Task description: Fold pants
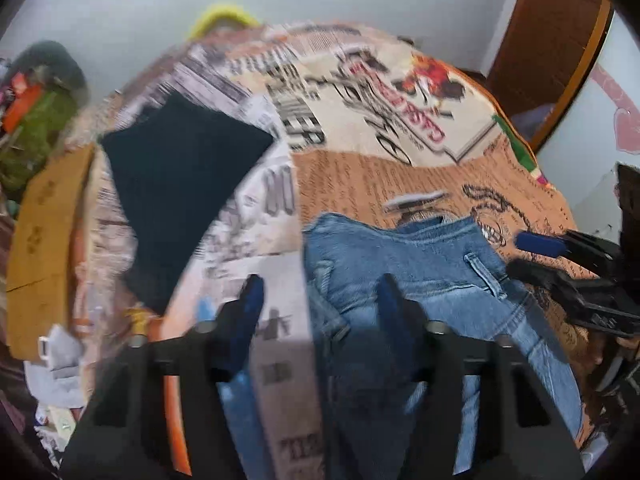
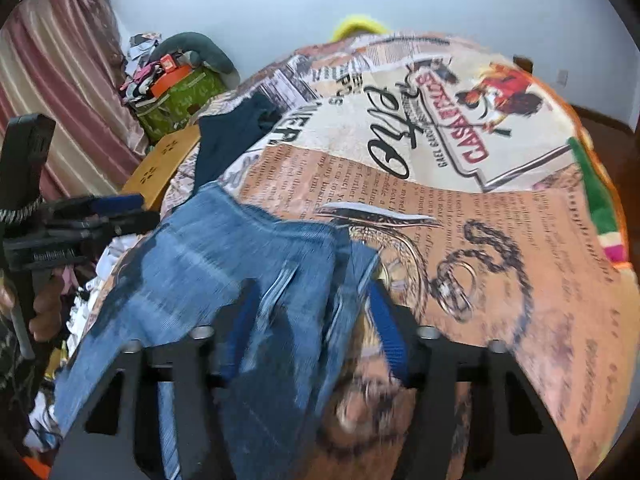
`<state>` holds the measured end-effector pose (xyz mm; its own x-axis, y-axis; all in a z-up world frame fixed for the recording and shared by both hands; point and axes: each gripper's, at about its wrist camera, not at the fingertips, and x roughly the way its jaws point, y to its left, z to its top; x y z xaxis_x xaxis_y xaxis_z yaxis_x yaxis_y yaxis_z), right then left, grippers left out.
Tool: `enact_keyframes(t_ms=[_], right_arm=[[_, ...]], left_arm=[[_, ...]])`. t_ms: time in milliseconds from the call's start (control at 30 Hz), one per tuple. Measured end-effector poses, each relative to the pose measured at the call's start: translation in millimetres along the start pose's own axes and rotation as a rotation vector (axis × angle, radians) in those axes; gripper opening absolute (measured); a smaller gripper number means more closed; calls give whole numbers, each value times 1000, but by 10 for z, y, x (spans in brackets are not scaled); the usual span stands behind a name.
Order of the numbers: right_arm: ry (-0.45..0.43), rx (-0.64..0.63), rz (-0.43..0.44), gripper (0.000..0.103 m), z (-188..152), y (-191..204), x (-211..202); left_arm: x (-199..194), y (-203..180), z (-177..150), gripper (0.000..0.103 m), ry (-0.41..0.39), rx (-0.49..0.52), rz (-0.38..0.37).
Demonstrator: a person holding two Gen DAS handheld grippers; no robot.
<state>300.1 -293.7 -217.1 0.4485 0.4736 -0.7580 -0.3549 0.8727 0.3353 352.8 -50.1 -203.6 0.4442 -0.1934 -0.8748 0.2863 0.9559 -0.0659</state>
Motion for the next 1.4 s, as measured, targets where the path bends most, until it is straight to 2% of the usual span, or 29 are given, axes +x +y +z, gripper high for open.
enact_keyframes(t_ms=[67,100,133,267,500,667,767,933,1067,1133,1267,1333,1400], right_arm=[[42,28,2,27,72,-80,200],[62,40,14,18,93,-110,289],[73,47,42,14,102,-133,361],[94,-37,15,13,71,-88,513],[99,-108,-65,13,39,-7,515],[84,-125,-102,14,79,78,264],[56,-134,-86,17,62,180,57],[2,-169,-44,31,-20,445,-262],[-11,-182,-18,39,-108,609,-391],[-6,-185,-10,44,-177,668,-403],[58,-184,-13,49,-377,717,-301],[112,-175,-17,52,-519,715,-191],[81,-164,-29,55,-614,697,-222]], left_arm=[[175,-36,28,29,42,10,-53],[237,-61,32,29,36,22,-37],[268,-79,24,29,29,36,-25],[531,-112,-50,29,39,100,102],[571,-51,-51,33,36,91,137],[283,-30,-55,32,7,65,131],[57,-58,-88,33,-23,70,141],[-332,-157,-214,36,-66,83,110],[-521,-291,-366,57,-89,122,104],[-535,-337,-449,62,-81,132,104],[-346,-309,-638,64,23,99,77],[-291,-279,-749,72,21,85,83],[-326,-255,-837,76,10,81,85]])
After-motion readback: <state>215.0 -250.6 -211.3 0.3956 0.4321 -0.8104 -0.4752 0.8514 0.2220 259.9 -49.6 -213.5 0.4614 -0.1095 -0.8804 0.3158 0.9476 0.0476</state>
